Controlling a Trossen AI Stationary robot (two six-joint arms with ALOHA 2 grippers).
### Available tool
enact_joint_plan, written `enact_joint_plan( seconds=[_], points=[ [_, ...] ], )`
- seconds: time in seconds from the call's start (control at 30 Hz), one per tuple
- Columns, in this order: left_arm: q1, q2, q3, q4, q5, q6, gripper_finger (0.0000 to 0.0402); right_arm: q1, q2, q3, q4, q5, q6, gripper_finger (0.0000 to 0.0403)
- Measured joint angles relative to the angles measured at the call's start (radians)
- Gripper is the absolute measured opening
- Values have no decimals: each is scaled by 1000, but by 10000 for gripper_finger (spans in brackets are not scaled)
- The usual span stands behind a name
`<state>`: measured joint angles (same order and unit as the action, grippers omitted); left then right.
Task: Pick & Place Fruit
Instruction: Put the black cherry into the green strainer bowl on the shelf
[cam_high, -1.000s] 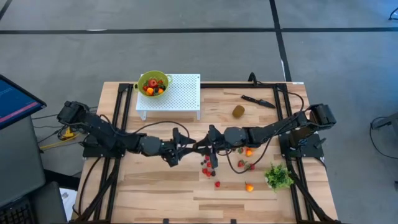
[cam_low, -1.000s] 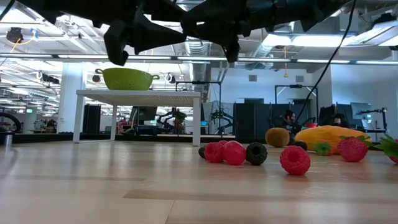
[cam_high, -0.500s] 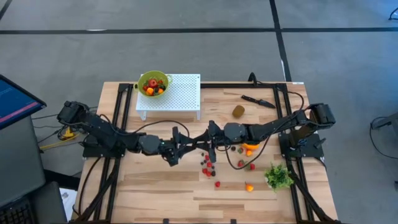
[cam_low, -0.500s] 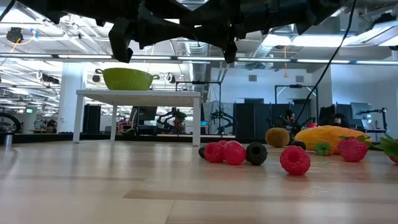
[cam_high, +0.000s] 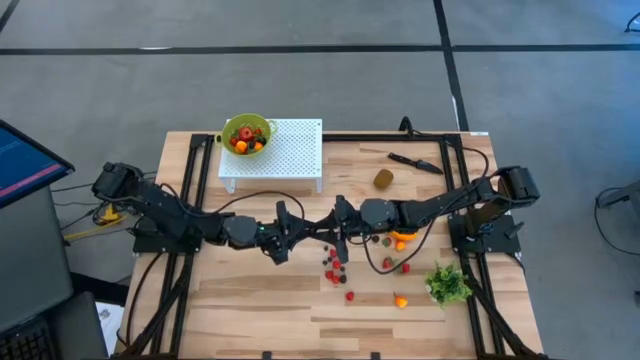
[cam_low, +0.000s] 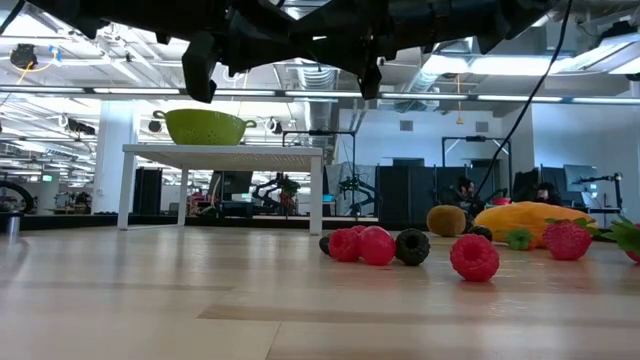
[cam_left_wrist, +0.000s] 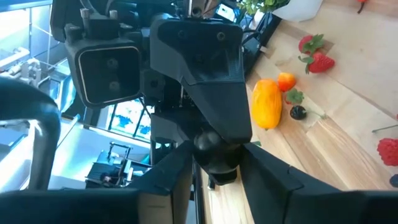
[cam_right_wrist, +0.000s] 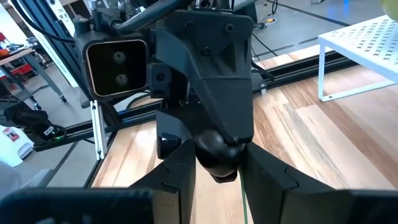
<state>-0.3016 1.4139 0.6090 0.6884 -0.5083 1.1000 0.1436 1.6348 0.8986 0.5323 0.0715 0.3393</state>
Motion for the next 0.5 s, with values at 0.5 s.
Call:
enact_joint_plan(
  seconds=[0.5],
  points=[
    [0, 0, 0, 1, 1, -25, 112, -1, 0, 0, 0, 0, 1, 115]
  ],
)
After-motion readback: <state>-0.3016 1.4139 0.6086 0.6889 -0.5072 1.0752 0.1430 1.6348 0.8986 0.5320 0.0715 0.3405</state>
